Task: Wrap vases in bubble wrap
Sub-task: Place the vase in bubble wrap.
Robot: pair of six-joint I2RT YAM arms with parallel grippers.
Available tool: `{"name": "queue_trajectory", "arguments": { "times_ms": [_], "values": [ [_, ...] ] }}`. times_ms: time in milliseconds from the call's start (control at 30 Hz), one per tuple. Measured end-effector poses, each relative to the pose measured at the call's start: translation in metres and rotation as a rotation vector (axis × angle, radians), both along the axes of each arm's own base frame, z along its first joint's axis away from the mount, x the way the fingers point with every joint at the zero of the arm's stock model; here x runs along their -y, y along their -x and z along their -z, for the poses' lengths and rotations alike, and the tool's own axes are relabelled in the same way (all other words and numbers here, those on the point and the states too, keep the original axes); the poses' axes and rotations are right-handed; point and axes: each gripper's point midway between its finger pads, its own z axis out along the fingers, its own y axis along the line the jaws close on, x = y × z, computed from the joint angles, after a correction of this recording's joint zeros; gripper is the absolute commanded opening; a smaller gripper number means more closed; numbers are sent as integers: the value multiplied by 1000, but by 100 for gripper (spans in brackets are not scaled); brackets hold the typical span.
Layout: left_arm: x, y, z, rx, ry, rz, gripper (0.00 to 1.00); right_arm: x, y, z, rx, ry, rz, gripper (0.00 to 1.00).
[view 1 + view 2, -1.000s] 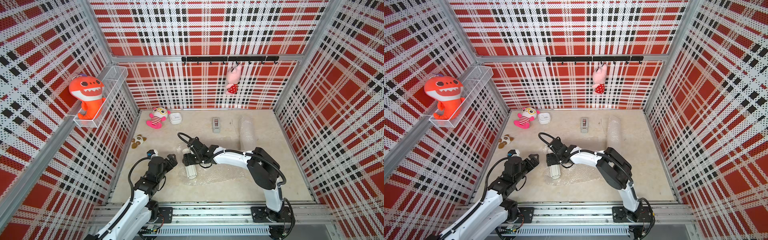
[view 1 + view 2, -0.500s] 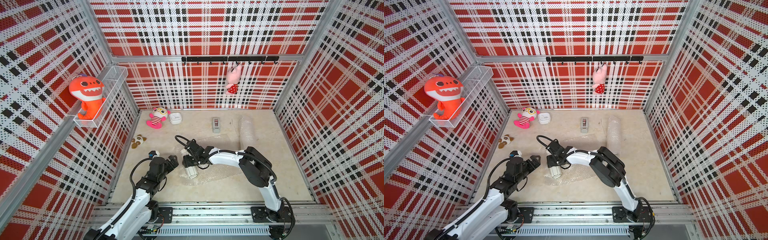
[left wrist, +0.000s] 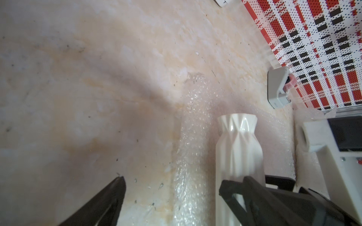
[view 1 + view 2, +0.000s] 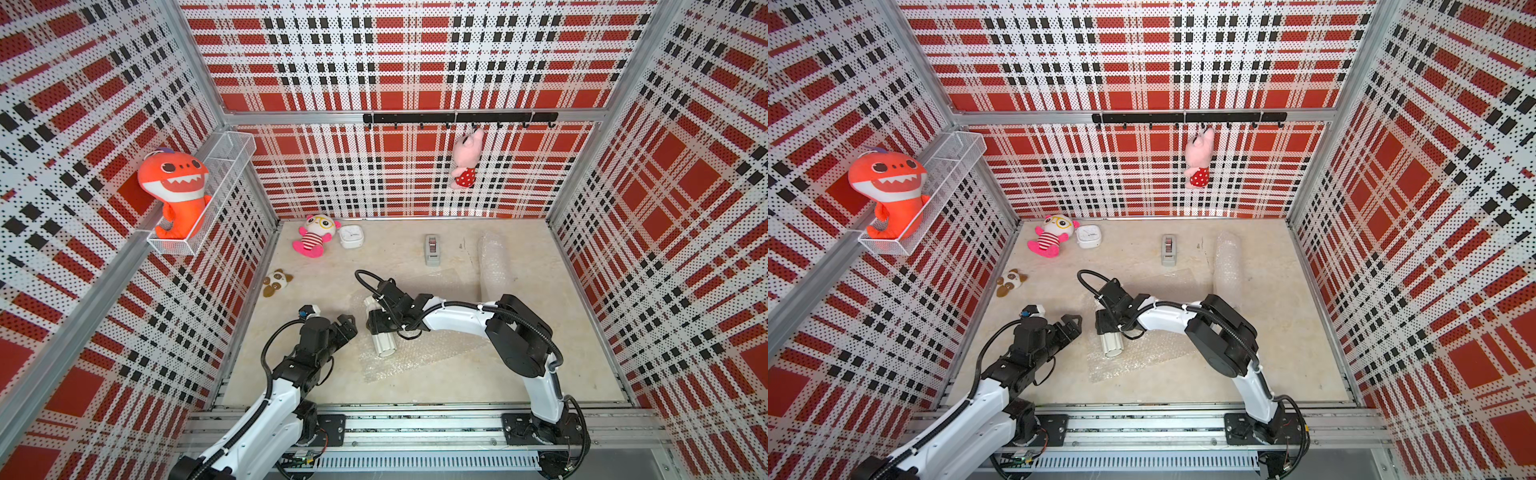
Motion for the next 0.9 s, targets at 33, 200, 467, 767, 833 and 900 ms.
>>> {"name": "queue_trajectory", "arguments": {
  "times_ms": [33, 200, 467, 767, 833, 900],
  "values": [
    [0, 0, 1, -1, 1, 1, 91, -1, -1, -1, 1, -7, 3, 50],
    [2, 3, 6, -14, 11, 8, 84, -1, -1, -1, -6, -11, 11, 51],
    [14, 11, 19, -54, 23, 56, 72, 0, -1, 1, -7, -5, 17, 60],
    [35, 21, 41, -132, -4, 130, 66, 3, 0, 6, -16, 3, 20, 74],
    [36, 20, 41, -129, -6, 130, 62, 1, -1, 5, -11, -6, 21, 77],
    [36, 19, 42, -128, -8, 131, 61, 0, -2, 3, -4, -15, 20, 78]
  ]
}}
